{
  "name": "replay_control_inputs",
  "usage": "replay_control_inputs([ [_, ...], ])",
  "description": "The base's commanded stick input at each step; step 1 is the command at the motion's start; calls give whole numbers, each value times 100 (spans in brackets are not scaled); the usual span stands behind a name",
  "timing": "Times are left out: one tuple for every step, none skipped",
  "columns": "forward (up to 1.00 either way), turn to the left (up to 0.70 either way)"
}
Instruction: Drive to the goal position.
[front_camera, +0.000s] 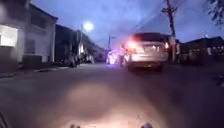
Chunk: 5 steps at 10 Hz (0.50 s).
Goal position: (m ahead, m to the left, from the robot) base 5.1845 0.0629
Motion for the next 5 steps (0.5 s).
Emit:
replay_control_inputs([
  [50,0],
  [50,0],
  [50,0],
  [50,0],
  [50,0],
])
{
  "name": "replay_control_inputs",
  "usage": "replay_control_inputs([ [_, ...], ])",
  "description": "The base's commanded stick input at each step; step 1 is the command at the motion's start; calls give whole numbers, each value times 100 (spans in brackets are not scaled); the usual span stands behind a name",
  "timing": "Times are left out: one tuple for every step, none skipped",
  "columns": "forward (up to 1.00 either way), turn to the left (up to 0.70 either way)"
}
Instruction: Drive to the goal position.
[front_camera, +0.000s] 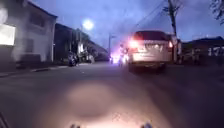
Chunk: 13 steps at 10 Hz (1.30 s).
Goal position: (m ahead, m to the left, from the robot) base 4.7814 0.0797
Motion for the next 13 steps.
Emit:
replay_control_inputs([
  [50,0],
  [50,0],
  [50,0],
  [50,0],
  [50,0],
  [50,0],
  [50,0],
  [50,0],
  [50,0],
  [50,0],
  [50,0],
  [50,0],
  [50,0],
])
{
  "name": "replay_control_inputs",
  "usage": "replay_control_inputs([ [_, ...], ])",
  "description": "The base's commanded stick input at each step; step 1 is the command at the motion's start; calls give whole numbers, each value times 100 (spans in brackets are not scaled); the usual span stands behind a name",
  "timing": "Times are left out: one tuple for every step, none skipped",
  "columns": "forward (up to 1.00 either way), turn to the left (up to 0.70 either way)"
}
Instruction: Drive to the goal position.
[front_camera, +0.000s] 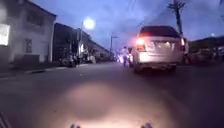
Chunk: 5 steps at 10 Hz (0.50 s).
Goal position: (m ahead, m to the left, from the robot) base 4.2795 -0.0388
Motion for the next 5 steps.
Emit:
replay_control_inputs([
  [50,0],
  [50,0],
  [50,0],
  [50,0],
  [50,0],
])
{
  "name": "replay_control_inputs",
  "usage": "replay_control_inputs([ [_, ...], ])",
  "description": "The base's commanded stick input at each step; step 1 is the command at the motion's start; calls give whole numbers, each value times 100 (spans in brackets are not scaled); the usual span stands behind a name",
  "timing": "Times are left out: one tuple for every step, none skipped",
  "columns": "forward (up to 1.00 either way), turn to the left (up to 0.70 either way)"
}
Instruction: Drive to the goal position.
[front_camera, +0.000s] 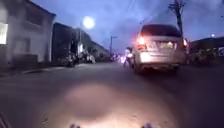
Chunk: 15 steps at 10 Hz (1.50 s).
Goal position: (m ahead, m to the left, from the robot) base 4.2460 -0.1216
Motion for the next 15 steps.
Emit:
replay_control_inputs([
  [50,0],
  [50,0],
  [50,0],
  [50,0],
  [50,0],
  [50,0],
  [50,0],
  [50,0],
  [50,0],
  [50,0],
  [50,0],
  [50,0],
  [50,0],
  [50,0],
  [50,20],
])
